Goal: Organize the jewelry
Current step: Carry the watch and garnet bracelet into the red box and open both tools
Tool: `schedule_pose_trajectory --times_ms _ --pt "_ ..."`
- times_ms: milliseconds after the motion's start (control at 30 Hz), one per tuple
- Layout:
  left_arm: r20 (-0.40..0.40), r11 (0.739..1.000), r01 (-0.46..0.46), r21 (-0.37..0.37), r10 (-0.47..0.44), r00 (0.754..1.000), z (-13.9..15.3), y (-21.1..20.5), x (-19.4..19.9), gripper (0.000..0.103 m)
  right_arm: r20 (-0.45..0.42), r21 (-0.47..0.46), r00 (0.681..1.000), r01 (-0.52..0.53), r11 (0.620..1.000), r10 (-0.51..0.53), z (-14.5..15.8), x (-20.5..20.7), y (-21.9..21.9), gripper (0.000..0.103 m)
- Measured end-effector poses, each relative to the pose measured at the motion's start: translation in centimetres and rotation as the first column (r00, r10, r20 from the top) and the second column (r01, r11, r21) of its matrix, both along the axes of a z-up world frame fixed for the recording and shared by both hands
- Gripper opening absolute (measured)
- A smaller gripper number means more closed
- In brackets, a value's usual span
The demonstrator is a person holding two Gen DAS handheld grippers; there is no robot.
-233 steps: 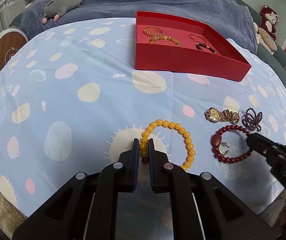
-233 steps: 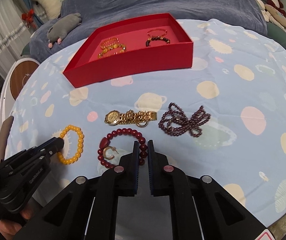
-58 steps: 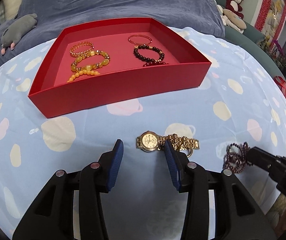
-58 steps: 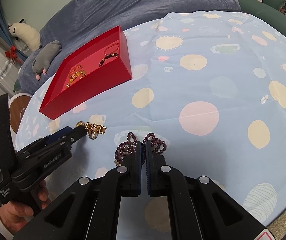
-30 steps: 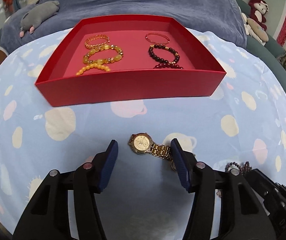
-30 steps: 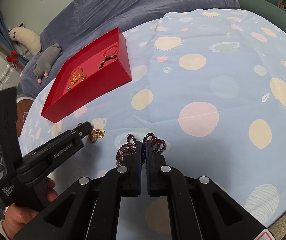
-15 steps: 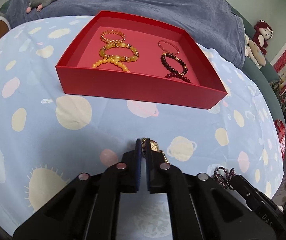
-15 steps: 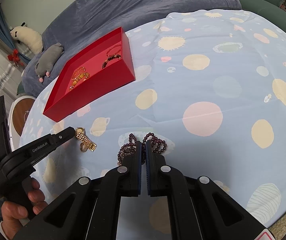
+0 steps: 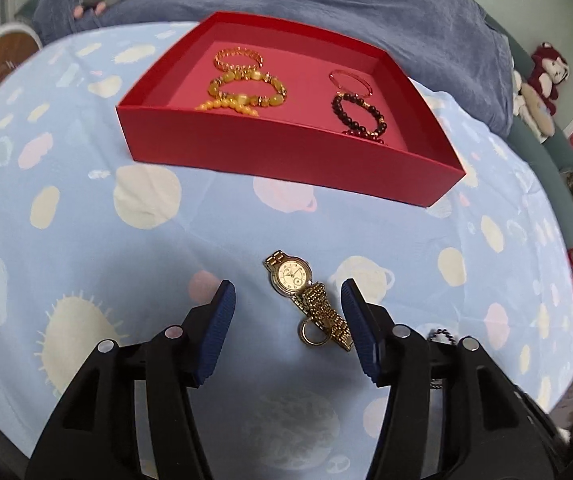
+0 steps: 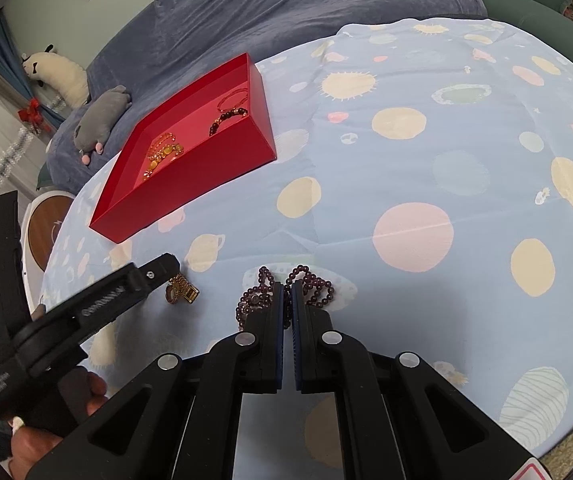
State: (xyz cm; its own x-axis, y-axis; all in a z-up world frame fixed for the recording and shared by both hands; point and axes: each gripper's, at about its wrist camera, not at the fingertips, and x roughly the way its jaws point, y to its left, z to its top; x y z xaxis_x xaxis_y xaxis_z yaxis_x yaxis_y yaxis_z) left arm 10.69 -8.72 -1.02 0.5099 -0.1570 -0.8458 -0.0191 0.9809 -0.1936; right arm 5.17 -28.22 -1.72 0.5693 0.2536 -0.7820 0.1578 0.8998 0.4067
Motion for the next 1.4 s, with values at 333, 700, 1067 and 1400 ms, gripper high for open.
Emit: schedule_pose_trajectory --times_ms 333,700,1067,1400 --pt "-0.003 0.998 0.059 -0.029 -0.059 0.998 0.1 0.2 -0.6 0.012 0.007 0.006 1.0 0.002 1.0 -0.002 0.1 0.0 0.0 0.004" --pt "0.066 0.985 0.094 -0.145 -0.085 0.994 5.1 0.8 0.9 0.012 0.068 0.03 0.998 -0.012 0.999 0.01 2.7 0.9 -0.3 0.004" --pt "0.154 0.97 0.138 -0.198 -0.108 0.982 11.0 2.3 4.0 0.012 0.161 0.019 0.986 -0.042 0.999 0.038 7.3 3.6 -0.8 0.004" --pt "0.172 0.982 0.142 -0.128 -0.119 0.978 13.1 4.4 7.7 0.012 0.229 0.024 0.968 -0.11 0.994 0.102 11.0 8.9 1.0 0.004"
